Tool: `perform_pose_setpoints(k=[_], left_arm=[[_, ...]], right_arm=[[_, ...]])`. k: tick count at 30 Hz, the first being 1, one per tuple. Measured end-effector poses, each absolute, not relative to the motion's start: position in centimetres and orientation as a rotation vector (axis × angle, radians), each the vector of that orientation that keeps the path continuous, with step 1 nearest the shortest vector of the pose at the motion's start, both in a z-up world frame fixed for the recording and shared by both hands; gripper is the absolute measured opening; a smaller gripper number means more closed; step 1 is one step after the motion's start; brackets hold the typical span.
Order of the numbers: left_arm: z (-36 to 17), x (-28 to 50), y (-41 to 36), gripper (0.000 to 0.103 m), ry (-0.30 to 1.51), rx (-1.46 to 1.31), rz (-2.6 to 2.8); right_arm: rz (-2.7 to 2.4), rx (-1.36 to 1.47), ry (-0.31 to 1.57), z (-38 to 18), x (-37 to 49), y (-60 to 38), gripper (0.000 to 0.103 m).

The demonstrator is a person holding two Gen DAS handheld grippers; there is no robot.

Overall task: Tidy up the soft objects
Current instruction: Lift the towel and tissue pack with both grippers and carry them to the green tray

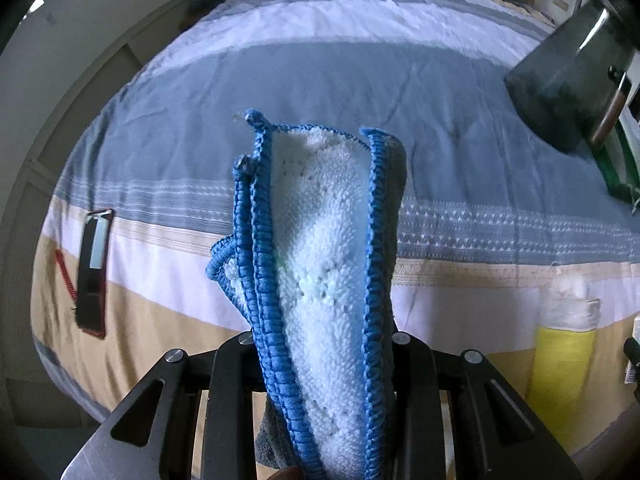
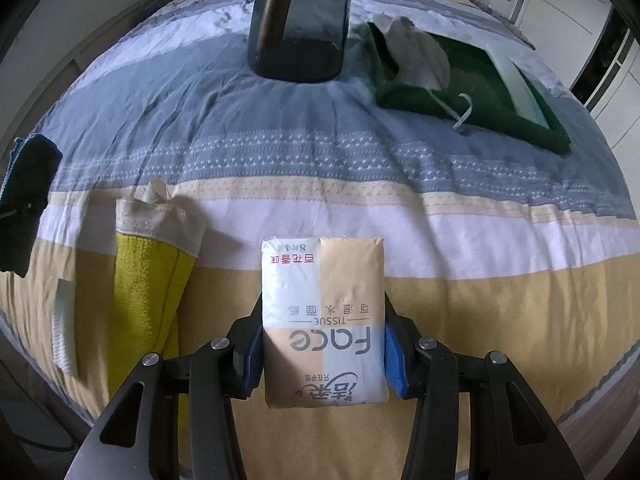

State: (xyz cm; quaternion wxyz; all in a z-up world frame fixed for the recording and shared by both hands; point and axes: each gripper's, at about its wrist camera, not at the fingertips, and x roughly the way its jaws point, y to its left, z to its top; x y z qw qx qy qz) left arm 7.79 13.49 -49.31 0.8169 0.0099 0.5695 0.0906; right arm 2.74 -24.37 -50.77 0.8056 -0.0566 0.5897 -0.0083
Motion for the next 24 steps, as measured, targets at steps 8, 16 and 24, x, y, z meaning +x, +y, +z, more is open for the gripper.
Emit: perform_pose_setpoints(k=[8, 16, 24], left_arm=[[-41.8, 6.2, 10.6, 0.025, 1.160, 0.035, 0.068], [-35.2, 7.4, -0.4, 0.025, 1.110, 0.084, -0.212], [-34.6, 10.6, -12.8, 0.025, 1.078, 0.085, -0.286]], right_arm=[[-0.069, -0.147, 1.219, -43.6, 3.2, -24.9, 0.047], [-0.214, -0.107, 1.105, -35.1, 4.0, -27.8, 0.047], [-0.171, -0.093, 1.035, -33.3, 7.1, -35.1, 0.047]])
